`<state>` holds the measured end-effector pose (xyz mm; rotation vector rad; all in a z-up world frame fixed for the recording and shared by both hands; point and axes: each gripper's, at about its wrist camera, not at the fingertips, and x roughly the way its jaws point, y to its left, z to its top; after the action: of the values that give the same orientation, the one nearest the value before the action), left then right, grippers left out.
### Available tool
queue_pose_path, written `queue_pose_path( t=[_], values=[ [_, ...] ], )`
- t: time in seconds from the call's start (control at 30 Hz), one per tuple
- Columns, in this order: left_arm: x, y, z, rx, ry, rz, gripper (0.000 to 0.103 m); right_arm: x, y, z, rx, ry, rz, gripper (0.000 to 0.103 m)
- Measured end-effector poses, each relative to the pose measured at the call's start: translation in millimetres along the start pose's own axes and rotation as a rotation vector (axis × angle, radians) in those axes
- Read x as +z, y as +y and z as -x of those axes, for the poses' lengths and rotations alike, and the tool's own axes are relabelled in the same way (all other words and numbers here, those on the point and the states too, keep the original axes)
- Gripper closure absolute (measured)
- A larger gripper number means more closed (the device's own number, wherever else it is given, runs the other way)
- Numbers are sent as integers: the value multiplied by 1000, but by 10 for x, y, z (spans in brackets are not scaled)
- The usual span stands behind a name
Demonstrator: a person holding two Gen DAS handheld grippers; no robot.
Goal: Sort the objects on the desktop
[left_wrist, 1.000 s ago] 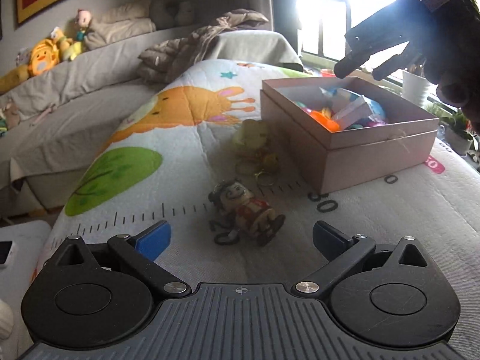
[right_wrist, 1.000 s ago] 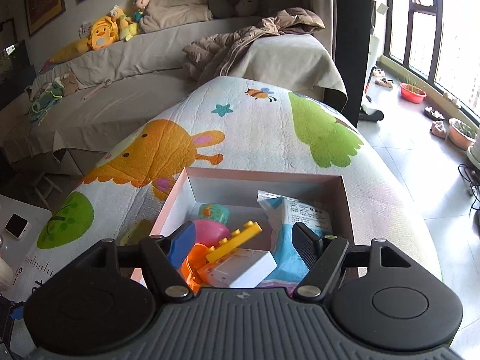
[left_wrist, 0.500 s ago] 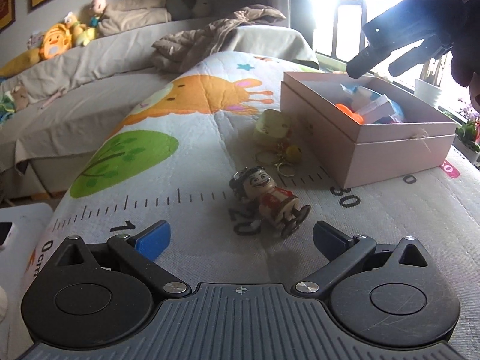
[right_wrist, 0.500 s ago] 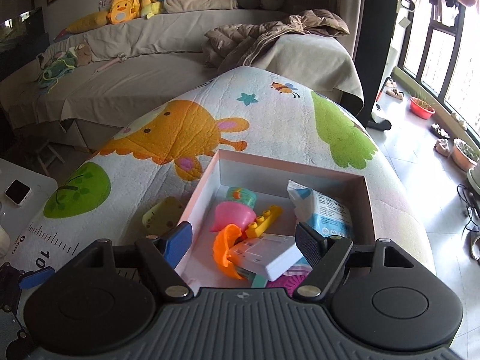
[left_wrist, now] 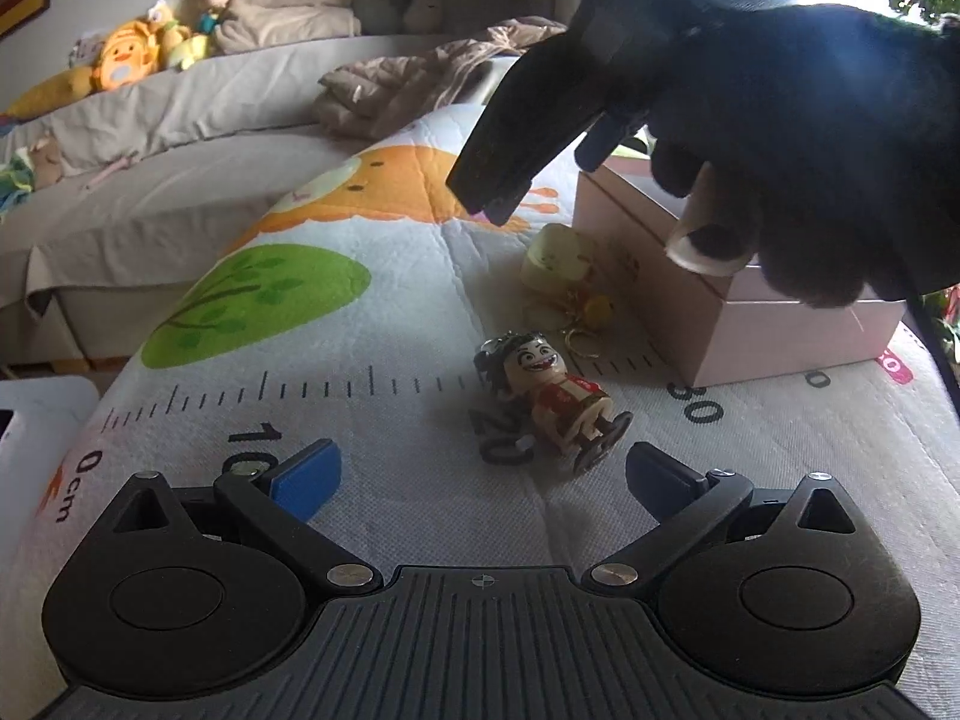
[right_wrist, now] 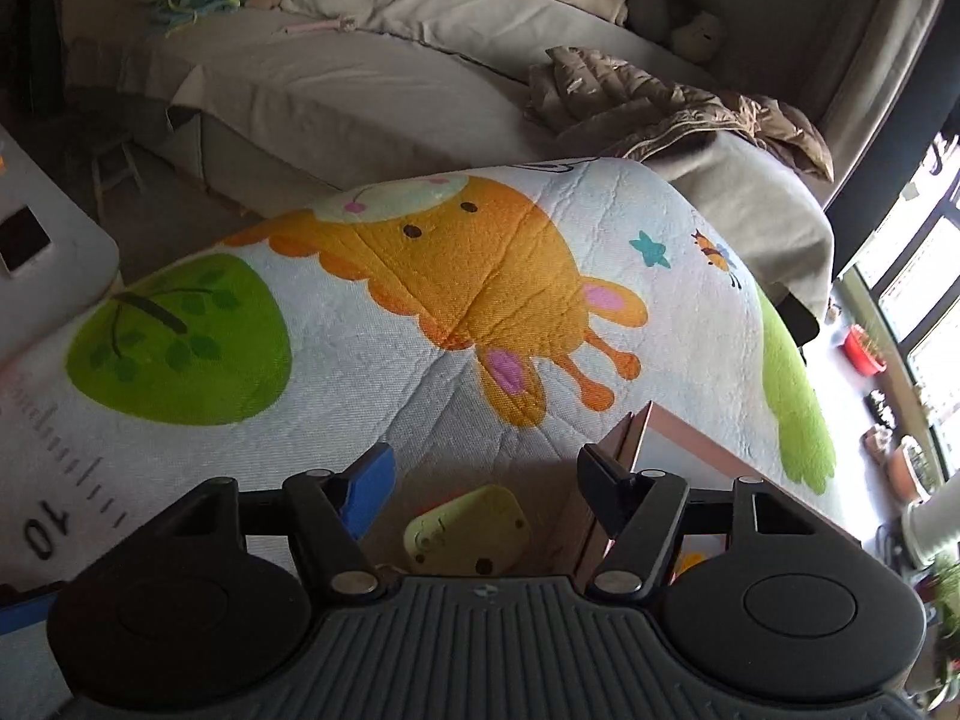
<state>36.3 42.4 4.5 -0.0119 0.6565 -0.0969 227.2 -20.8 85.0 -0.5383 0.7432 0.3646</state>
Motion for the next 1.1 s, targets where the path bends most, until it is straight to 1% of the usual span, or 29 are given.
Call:
queue_pose_path(
  t=[0.03, 0.1, 0.17, 0.2, 0.23, 0.33, 0.5, 0.6, 0.73, 0.87, 1.1],
  values=[
    [-2, 2, 4, -1, -3, 1, 0, 19, 29, -68, -4, 13, 11, 36],
    [-5, 7, 10, -5, -8, 3, 0, 42, 62, -230, -23, 57, 19, 40],
    [-6, 17, 13, -10, -9, 8, 0, 32, 72, -320, -16, 93, 20, 50],
    [-5, 24, 14, -13, -9, 12, 0, 4, 85, -356, -10, 111, 22, 52],
    [-7, 30, 17, -15, -9, 15, 0, -22, 95, -372, -3, 128, 25, 57],
    [-10, 37, 28, -19, -13, 17, 0, -118, 146, -304, 0, 125, 54, 57],
    [-32, 0, 47, -20, -3, -6, 0, -279, 222, -52, 65, 119, 77, 58],
    [-55, -22, 69, -25, 4, -24, 0, -427, 287, 135, 102, 103, 94, 59],
    [-78, -48, 79, -25, 15, -42, 0, -669, 296, 377, 144, 75, 84, 59],
    [-92, -79, 88, -23, 23, -62, 0, -951, 228, 599, 181, 44, 50, 59],
    [-121, -149, 89, 0, 45, -98, 0, -1440, -83, 899, 214, -1, -117, 59]
  ],
)
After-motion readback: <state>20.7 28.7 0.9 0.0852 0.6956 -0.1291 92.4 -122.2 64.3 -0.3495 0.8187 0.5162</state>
